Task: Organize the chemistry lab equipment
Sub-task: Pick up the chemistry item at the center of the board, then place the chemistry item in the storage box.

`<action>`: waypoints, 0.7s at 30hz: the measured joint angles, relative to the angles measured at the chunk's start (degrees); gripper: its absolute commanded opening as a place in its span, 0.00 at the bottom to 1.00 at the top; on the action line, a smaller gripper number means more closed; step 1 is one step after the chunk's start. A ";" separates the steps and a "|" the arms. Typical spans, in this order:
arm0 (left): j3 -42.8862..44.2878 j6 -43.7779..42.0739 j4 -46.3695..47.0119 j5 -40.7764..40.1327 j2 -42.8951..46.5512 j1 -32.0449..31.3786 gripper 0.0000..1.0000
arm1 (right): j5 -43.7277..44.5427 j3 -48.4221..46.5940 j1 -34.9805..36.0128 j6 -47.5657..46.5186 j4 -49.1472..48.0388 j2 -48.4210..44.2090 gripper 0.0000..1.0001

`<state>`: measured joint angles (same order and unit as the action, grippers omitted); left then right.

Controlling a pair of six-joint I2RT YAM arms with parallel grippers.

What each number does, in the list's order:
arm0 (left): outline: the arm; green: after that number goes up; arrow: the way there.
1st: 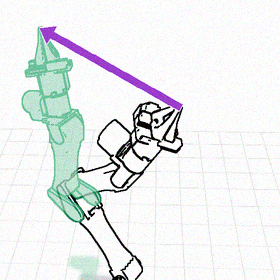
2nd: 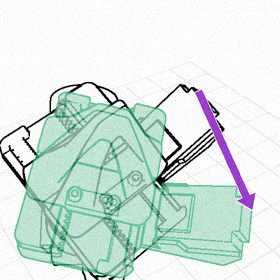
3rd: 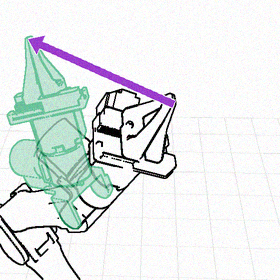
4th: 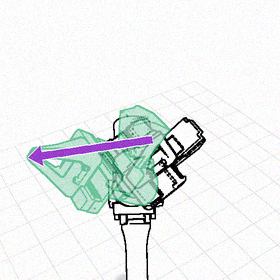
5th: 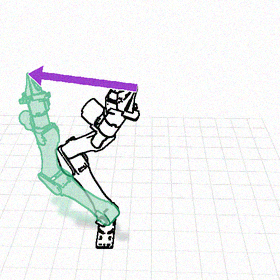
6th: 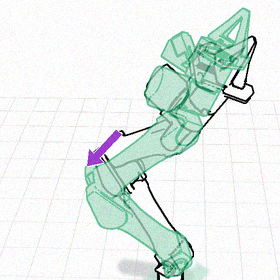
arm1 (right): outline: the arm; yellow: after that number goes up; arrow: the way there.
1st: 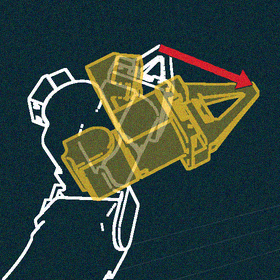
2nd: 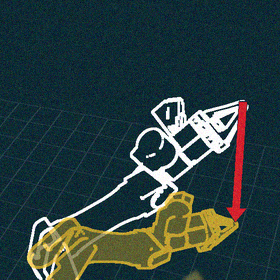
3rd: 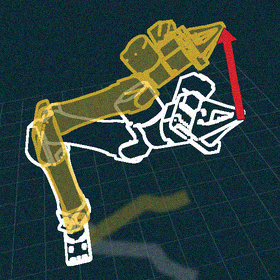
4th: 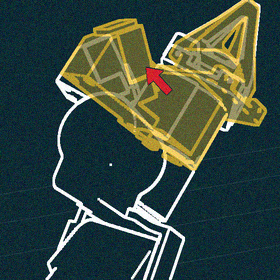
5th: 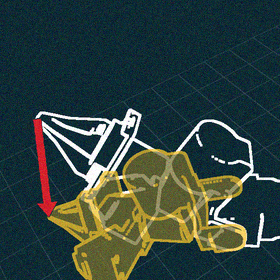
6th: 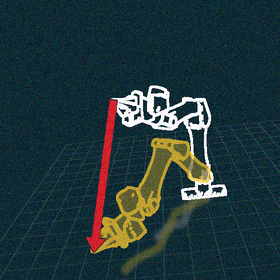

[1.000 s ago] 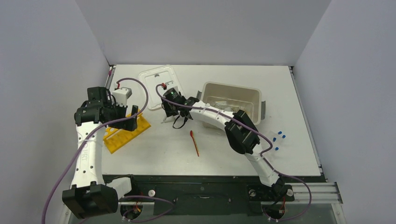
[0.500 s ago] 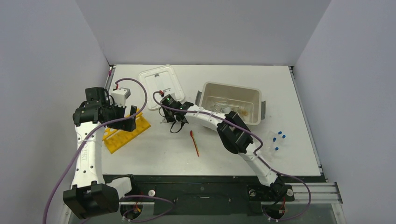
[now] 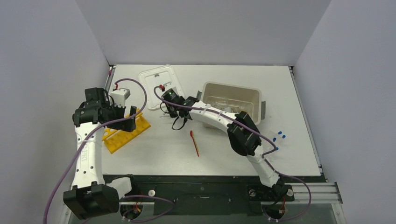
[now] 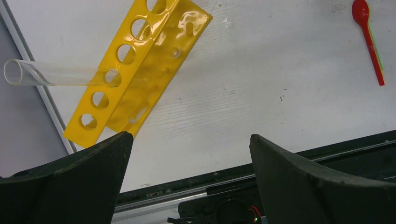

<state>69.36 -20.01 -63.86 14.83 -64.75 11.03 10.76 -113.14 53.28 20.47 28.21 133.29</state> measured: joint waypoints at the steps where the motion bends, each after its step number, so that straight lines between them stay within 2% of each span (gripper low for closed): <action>1: -0.11 0.00 0.02 0.00 0.07 0.02 0.96 | 0.15 0.61 -0.04 -0.37 0.20 -1.99 0.00; 8: -0.81 0.00 0.13 0.04 0.35 0.02 0.97 | 1.95 9.90 -1.60 -2.27 -1.11 -25.90 0.00; 13: -1.90 0.00 0.26 0.46 0.46 0.02 0.97 | 4.90 24.09 -8.59 -1.25 -3.65 -42.69 0.00; 16: -2.58 0.02 0.35 0.76 0.46 0.02 0.97 | 7.28 35.26 -14.60 0.63 -4.26 -48.26 0.00; 21: -2.86 0.04 0.63 1.53 0.44 0.02 0.97 | 11.08 50.25 -20.79 3.67 -2.27 -50.71 0.00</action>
<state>66.50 -19.97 -63.22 16.36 -64.31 11.05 21.85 -62.89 32.49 24.14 25.93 82.59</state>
